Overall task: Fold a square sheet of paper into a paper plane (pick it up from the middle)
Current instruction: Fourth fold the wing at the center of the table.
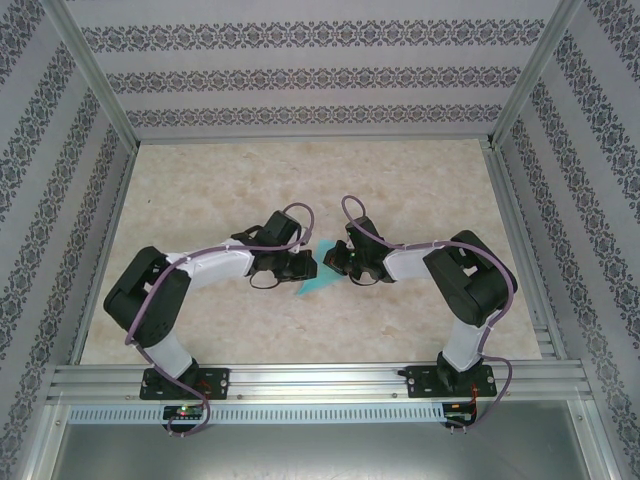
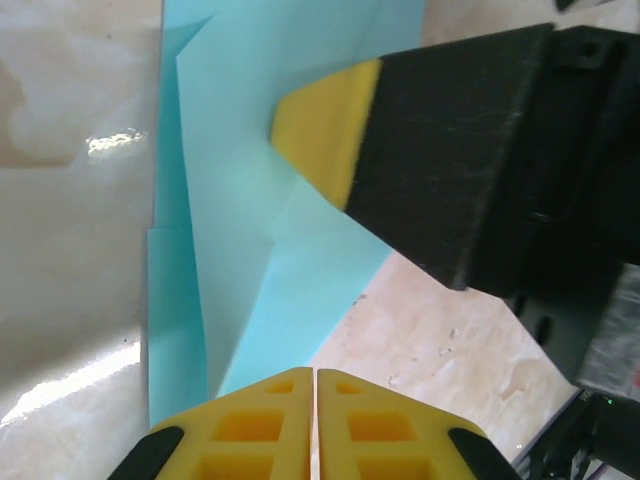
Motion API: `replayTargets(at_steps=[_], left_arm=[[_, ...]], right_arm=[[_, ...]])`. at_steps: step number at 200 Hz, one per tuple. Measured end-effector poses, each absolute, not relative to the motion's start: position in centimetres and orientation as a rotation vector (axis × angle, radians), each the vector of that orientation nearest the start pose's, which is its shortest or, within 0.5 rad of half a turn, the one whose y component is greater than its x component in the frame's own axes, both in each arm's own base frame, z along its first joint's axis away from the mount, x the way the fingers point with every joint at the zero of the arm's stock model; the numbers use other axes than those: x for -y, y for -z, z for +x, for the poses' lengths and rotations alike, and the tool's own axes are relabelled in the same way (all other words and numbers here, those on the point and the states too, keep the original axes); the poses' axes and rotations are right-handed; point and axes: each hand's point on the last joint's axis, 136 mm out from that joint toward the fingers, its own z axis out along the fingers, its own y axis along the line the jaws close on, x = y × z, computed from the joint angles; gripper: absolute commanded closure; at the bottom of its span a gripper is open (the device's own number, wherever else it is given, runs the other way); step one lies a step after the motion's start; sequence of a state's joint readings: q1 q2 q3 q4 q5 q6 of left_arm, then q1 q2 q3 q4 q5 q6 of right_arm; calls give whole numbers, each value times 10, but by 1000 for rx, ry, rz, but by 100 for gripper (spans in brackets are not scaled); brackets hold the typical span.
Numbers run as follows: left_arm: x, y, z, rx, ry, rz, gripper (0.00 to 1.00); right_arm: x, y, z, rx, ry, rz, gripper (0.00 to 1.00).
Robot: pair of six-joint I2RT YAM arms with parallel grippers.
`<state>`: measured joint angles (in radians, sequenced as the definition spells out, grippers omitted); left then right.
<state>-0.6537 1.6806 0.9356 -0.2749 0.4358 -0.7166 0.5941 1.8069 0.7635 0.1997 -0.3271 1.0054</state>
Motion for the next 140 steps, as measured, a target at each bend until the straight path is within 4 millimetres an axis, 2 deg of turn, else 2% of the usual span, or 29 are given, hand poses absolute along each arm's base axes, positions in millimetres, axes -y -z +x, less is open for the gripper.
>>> replayTargets(at_steps=[53, 140], left_arm=[[298, -47, 277, -2808, 972, 9, 91], [288, -28, 265, -2859, 944, -49, 91]], right_arm=[[-278, -12, 313, -2646, -1044, 400, 96], [-278, -11, 314, -2645, -1046, 403, 96]])
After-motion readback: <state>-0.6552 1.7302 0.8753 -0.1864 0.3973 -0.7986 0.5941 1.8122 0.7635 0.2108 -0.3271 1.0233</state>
